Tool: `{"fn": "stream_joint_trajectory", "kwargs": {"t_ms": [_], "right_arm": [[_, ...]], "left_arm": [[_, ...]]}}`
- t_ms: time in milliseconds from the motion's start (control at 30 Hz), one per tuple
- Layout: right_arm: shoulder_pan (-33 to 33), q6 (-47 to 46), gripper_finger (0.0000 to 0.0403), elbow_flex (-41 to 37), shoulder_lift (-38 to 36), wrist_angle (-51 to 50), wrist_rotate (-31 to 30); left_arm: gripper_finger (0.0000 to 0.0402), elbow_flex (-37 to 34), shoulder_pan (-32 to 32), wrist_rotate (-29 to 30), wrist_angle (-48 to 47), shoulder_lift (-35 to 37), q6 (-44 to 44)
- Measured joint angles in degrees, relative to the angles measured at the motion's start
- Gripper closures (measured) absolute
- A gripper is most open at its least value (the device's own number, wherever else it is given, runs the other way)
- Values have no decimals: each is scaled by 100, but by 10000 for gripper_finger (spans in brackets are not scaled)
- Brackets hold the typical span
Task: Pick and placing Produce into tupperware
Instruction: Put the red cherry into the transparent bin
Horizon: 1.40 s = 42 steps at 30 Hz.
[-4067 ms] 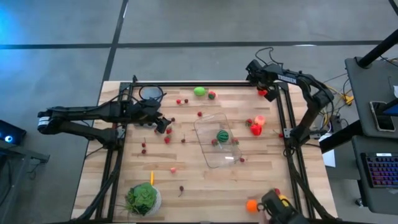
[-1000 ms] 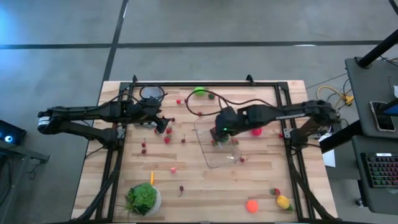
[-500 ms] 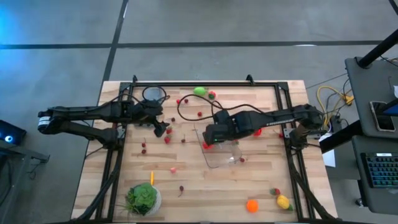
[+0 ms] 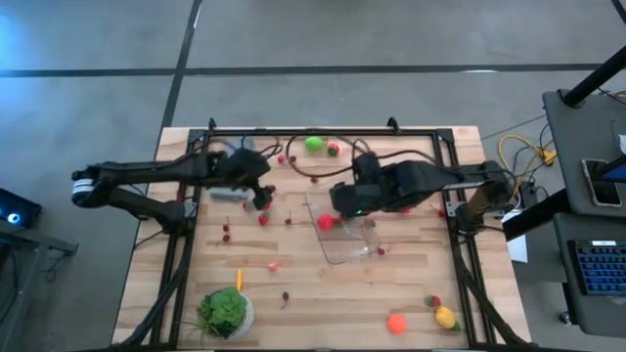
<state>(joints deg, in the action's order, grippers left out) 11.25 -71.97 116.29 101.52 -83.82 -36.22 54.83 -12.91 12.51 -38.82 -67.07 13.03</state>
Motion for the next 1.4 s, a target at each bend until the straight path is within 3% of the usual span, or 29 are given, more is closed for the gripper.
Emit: {"fn": "stream_joint_trajectory", "kwargs": {"t_ms": [267, 500, 600, 900, 1100, 1400], "right_arm": [[0, 441, 37, 403, -343, -334, -28], [0, 895, 37, 374, -625, -351, -243], [0, 1036, 37, 362, -724, -425, -292], [0, 1314, 37, 352, -808, -620, -313], [-1, 1461, 37, 343, -812, -620, -567], [-1, 1569, 37, 341, -851, -620, -591]], "left_arm": [[86, 1069, -1345, -981, -920, -1916, -5], [147, 2151, -1620, -1005, -1120, -3011, -489], [172, 2630, -1663, -744, -1167, -3409, -859], [190, 3677, -2022, -347, -2134, -4374, -1221], [190, 4036, -2348, -1051, -2366, -4912, -611], [190, 4036, -2509, -1069, -2318, -5178, -440]]}}
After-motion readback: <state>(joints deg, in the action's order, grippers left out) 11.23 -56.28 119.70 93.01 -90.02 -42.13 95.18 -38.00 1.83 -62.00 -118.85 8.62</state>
